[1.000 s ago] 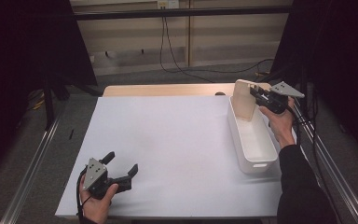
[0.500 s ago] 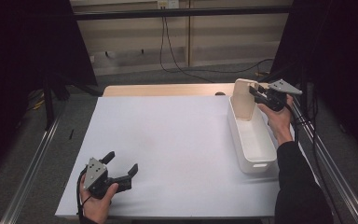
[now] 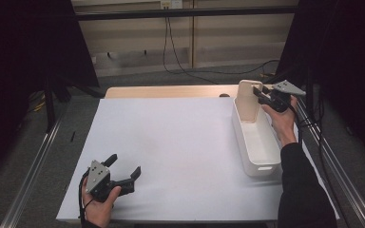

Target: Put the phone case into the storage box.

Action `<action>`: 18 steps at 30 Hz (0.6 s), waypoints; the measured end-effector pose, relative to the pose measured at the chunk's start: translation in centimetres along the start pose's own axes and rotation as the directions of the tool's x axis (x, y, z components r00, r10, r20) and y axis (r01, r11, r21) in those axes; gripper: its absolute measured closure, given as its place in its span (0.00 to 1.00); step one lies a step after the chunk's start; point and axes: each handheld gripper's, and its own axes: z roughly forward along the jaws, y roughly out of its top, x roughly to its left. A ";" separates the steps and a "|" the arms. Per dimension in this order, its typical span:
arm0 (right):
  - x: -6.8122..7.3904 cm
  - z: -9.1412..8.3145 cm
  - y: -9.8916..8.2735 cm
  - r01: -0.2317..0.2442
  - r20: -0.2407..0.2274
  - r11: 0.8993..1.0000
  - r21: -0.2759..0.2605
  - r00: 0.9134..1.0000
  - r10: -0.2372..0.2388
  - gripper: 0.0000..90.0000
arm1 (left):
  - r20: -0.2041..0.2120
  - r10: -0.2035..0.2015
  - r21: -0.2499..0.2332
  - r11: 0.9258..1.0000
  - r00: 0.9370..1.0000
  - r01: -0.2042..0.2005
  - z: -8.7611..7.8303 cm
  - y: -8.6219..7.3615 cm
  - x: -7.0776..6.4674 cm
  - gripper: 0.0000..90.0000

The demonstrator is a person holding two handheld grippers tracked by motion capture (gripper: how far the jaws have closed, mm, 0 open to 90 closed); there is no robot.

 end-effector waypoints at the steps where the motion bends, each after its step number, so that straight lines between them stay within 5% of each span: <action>1: 0.0 0.1 0.0 -0.001 -0.002 1.000 0.003 1.000 0.001 0.75 | 0.000 -0.003 -0.002 1.000 1.000 0.003 0.0 0.0 0.0 0.05; 18: -0.3 0.1 -0.1 -0.042 0.024 0.999 0.005 0.999 0.042 0.58 | -0.001 0.003 0.002 1.000 1.000 -0.003 0.1 0.0 0.0 0.05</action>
